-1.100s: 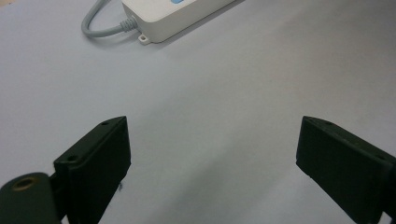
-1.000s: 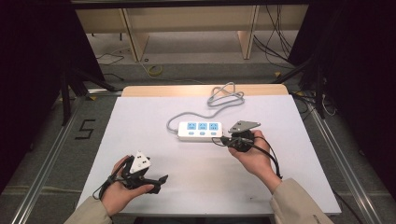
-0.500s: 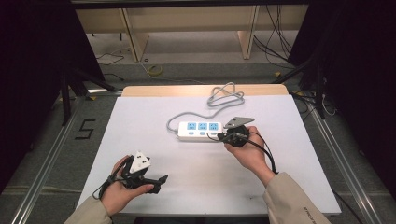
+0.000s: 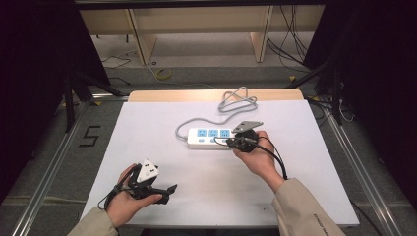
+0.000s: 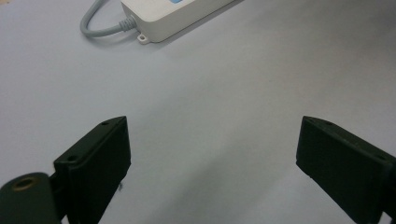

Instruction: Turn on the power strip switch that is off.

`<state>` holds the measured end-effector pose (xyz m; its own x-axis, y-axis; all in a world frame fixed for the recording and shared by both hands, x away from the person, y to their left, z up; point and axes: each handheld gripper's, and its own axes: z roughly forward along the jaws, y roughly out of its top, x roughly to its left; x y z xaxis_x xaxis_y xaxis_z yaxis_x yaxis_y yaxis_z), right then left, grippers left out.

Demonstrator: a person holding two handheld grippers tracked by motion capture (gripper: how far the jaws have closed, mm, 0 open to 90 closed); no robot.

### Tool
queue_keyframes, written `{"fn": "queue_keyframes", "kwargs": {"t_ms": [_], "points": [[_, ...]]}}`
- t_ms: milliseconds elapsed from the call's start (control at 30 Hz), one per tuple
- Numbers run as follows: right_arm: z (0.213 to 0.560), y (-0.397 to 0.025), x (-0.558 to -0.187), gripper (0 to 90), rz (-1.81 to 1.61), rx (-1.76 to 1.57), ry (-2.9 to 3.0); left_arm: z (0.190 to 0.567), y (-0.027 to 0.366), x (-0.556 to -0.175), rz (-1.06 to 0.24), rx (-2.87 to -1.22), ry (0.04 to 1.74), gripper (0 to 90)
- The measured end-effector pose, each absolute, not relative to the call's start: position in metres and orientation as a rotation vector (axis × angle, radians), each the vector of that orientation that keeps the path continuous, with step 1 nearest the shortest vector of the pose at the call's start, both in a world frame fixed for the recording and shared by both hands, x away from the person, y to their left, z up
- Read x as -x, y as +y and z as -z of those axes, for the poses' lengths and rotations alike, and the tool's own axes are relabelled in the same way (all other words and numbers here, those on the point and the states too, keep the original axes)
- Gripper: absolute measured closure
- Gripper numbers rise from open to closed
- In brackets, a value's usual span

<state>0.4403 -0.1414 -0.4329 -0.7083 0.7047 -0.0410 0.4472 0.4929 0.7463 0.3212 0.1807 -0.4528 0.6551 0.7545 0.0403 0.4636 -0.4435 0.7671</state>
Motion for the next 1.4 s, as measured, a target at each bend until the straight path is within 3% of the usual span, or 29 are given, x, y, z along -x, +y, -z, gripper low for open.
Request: {"fn": "queue_keyframes", "kwargs": {"t_ms": [1400], "points": [[0.427,-0.12,-0.468,90.0,-0.969,-0.988,2.467,0.454,0.177,-0.323,-0.481,-2.12,0.934,9.7]]}}
